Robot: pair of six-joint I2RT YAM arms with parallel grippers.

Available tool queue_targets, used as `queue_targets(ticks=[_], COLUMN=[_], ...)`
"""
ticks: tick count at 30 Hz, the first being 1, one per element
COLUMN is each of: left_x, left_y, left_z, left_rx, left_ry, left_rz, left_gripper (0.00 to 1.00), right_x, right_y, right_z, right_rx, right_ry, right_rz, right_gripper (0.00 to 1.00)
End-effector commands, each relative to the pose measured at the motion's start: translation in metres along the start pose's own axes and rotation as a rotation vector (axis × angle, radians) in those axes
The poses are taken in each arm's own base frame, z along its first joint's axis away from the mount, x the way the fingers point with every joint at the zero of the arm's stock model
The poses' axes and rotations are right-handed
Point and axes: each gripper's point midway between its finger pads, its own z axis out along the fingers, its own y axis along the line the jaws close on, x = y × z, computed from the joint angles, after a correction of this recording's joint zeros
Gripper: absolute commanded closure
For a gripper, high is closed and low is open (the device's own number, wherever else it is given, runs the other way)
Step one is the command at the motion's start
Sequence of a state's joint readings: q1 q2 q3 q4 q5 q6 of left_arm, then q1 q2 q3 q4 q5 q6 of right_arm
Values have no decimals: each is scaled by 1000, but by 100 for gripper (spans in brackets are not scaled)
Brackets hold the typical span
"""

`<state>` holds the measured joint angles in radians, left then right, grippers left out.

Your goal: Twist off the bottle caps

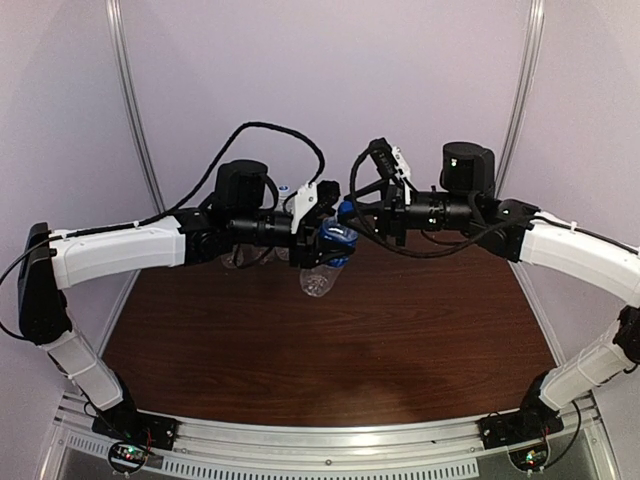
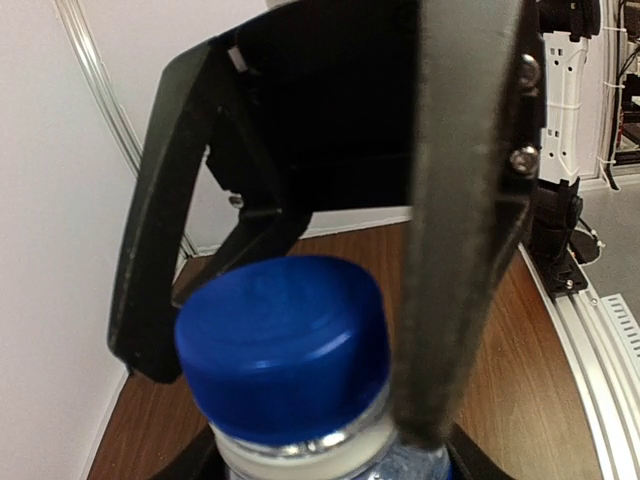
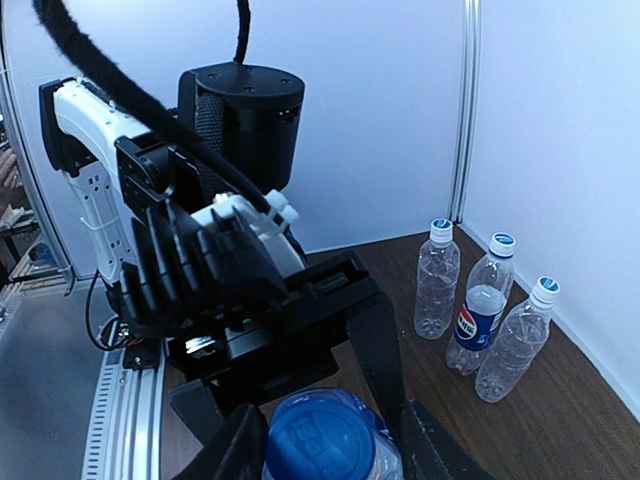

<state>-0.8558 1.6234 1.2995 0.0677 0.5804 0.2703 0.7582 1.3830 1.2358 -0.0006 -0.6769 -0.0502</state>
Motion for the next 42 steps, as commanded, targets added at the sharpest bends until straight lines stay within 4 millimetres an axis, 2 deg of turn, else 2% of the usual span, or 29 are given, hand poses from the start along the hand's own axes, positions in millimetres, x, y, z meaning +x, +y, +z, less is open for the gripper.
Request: queue_targets(ticks=[1, 3, 6, 8, 9, 11, 12, 16, 19, 22, 25, 29, 31, 35, 38, 42], left_x=[-7, -6, -7, -7, -7, -7, -9, 3, 10, 12, 18, 15, 14, 15, 18, 17], left_y=[-1, -1, 0, 2, 3, 9, 14, 33, 33, 35, 56, 60, 60, 59, 62, 64], left_z=[2, 2, 2, 2, 1, -1, -3, -20, -22, -12, -15, -14, -11, -3, -2, -5], left_rx=[-2, -2, -7, -19, -29, -71, -113, -303, -368, -453, -574, -595, -582, -558, -571, -588], left_ry=[-31, -31, -32, -31, -31, -41, -61, -105, -111, -65, -26, -41, -45, -38, -23, -9], left_rz=[18, 19, 23, 24, 23, 14, 11, -55, -72, 27, 47, 73, 75, 84, 94, 108], left_gripper=[50, 50, 49, 43, 34, 7, 3, 3, 3, 3, 3, 3, 6, 19, 21, 34], right_x=[-11, -12, -8, -6, -6, -9, -13, -36, -47, -48, -44, -42, -40, -36, -33, -30], right_y=[-3, -3, -3, -5, -7, -10, -14, -42, -58, -63, -65, -63, -61, -60, -58, -58], right_z=[3, 4, 5, 4, 4, 2, 1, -14, -26, -26, -26, -30, -28, -23, -19, -21], right_rx=[20, 15, 17, 27, 36, 63, 86, 280, 380, 390, 404, 411, 398, 375, 356, 364], right_ry=[-20, -22, 3, 18, 21, 14, 2, -90, -188, -234, -219, -206, -203, -197, -186, -169], right_rz=[-10, -11, -6, -3, 0, 8, 18, 133, 238, 340, 358, 366, 380, 407, 421, 414], right_gripper=[57, 71, 88, 97, 100, 100, 100, 100, 100, 100, 100, 100, 100, 100, 100, 100])
